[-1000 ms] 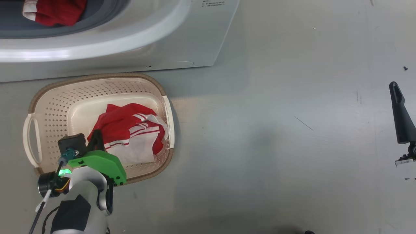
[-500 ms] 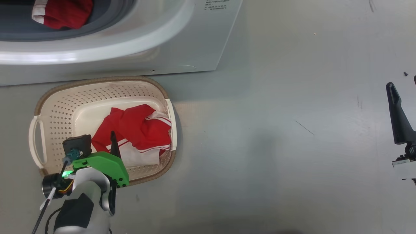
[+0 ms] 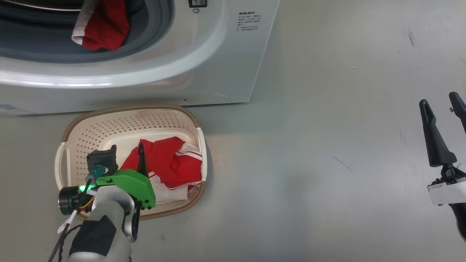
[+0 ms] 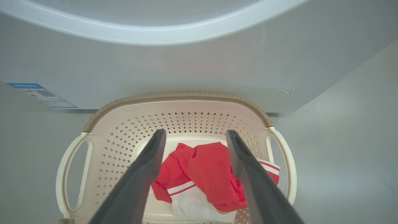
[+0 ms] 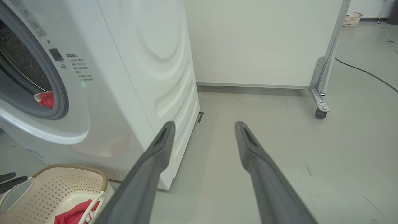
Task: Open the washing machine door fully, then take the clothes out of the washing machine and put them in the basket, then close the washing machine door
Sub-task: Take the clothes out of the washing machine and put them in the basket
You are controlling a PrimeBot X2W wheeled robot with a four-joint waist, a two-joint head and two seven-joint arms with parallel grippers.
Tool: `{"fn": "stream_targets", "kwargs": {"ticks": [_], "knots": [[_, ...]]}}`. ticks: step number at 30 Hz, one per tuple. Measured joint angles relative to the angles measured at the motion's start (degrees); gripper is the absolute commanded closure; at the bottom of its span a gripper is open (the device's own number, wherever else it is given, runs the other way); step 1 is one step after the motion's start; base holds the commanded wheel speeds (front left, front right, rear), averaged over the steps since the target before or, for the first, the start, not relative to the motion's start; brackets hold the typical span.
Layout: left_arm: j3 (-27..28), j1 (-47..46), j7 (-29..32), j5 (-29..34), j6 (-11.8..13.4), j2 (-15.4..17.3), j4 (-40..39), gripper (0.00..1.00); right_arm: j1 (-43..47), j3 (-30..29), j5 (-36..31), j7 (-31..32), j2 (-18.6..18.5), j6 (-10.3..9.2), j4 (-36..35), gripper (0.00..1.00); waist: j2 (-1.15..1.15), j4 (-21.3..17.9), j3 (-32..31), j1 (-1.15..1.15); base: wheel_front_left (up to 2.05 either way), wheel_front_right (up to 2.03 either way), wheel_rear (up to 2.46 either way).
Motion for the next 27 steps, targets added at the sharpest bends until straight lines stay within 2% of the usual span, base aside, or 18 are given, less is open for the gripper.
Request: {"fn": "stream_targets", "kwargs": {"ticks": [5, 16, 27], "knots": [[-2.1, 0.1, 0.0, 1.6, 0.0, 0.0, -2.2, 0.00, 0.0, -0.1, -0.1, 0.0, 1.0, 0.00, 0.6, 0.00, 0.00, 1.2, -2.8, 0.00, 0.00, 0.00, 0.00], [-2.1, 0.5, -0.1, 6.2, 0.0, 0.0, -12.9, 0.00, 1.7, -0.4, -1.6, 0.0, 3.4, 0.00, 2.9, 0.00, 0.00, 4.2, -9.6, 0.00, 0.00, 0.00, 0.00], [-0.5, 7.0, -0.2, 8.3, 0.0, 0.1, -20.2, 0.00, 4.3, -0.2, -2.6, 0.0, 5.8, 0.00, 4.8, 0.00, 0.00, 6.6, -16.0, 0.00, 0.00, 0.00, 0.00]]}}
